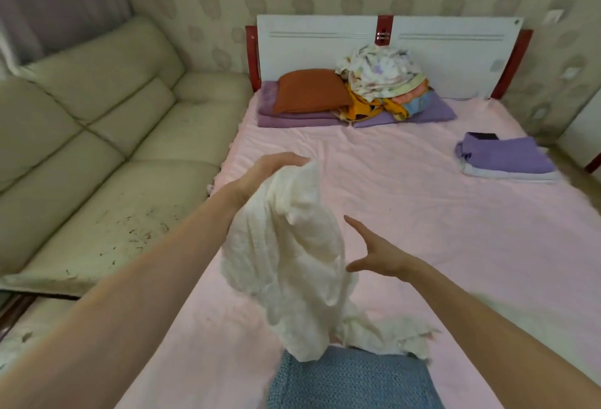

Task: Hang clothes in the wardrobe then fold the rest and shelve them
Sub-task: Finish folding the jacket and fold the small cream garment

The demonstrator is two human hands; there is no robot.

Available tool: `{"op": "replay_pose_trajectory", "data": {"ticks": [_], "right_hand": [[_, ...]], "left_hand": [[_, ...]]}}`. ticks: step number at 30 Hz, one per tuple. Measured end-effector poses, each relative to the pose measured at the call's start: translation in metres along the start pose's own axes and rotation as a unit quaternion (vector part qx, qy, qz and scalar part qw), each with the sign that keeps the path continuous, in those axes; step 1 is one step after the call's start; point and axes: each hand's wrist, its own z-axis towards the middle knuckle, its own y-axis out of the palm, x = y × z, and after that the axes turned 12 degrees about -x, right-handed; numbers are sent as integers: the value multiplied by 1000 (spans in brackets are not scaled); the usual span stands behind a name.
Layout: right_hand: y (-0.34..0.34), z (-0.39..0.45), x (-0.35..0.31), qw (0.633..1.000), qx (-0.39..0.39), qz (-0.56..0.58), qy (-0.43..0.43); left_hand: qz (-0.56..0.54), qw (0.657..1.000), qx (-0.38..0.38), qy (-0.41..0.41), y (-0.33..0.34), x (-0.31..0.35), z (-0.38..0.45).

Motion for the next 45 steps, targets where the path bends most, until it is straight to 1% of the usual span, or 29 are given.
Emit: {"op": "replay_pose_trajectory", "data": {"ticks": [2,4,6,7,8,10,11,14,16,17,18,19,20,21,22,23,24,25,26,27,28,29,30,32,34,38,40,43,45], "right_hand": [[5,3,3,999,-41,-18,18],[14,7,0,998,-62,-2,20],[23,15,-7,998,-62,11,20],[27,19,-10,998,-52,33,18],[32,23,-12,997,-34,65,18],[37,29,-19,991,4,128,21],[40,31,-25,992,16,123,14],[46,39,-39,999,34,6,-25],[44,44,-46,995,78,-47,-38],[42,44,-52,992,97,-76,-34],[39,43,-57,988,113,-103,-30],[34,41,-61,985,126,-121,-14],[29,39,-67,981,140,-132,19],[23,34,-75,980,161,-104,48],[16,32,-83,980,189,-23,63],[12,31,-92,970,210,96,73],[6,27,-101,945,234,218,70],[2,26,-112,908,251,329,61],[-3,23,-122,866,264,422,41],[-6,19,-135,826,271,494,15],[-10,15,-147,787,271,553,-15],[-14,11,-159,756,274,593,-38],[-18,7,-169,742,281,606,-50],[-25,1,-187,740,291,602,-78],[-32,-6,-200,740,284,599,-117],[-53,-18,-215,741,265,586,-192],[-61,-27,-220,752,260,565,-218],[-72,-38,-223,796,253,509,-208],[-83,-44,-220,823,279,459,-183]], "left_hand": [[128,984,-110,-64,28,23,-18],[310,927,-172,-120,35,33,-18],[510,824,-172,-175,32,32,-15],[606,752,-187,-182,34,27,-13],[689,679,-193,-163,35,21,-13],[782,581,-201,-101,32,9,-16],[803,556,-205,-66,30,7,-21],[850,463,-247,40,17,4,-30],[845,389,-315,188,6,0,-33],[829,371,-317,274,-5,-2,-34],[829,369,-289,306,-20,-3,-33],[854,364,-226,296,-37,-3,-30],[895,349,-141,239,-57,-5,-29],[932,327,-55,147,-76,-9,-27],[935,354,0,11,-90,-16,-26],[892,434,37,-121,-99,-24,-26],[807,559,56,-185,-98,-26,-25],[707,680,60,-183,-95,-29,-24],[616,772,57,-142,-87,-29,-21],[544,831,42,-106,-76,-28,-20],[486,869,12,-91,-63,-26,-21],[446,890,-21,-91,-48,-24,-22],[421,901,-41,-94,-35,-23,-22],[390,916,-46,-80,-15,-25,-18],[363,931,-15,-32,-2,-27,-10],[212,976,39,36,19,-17,-1],[204,974,66,70,28,-11,7],[187,971,107,107,38,4,15],[169,976,86,112,37,17,15]]}}
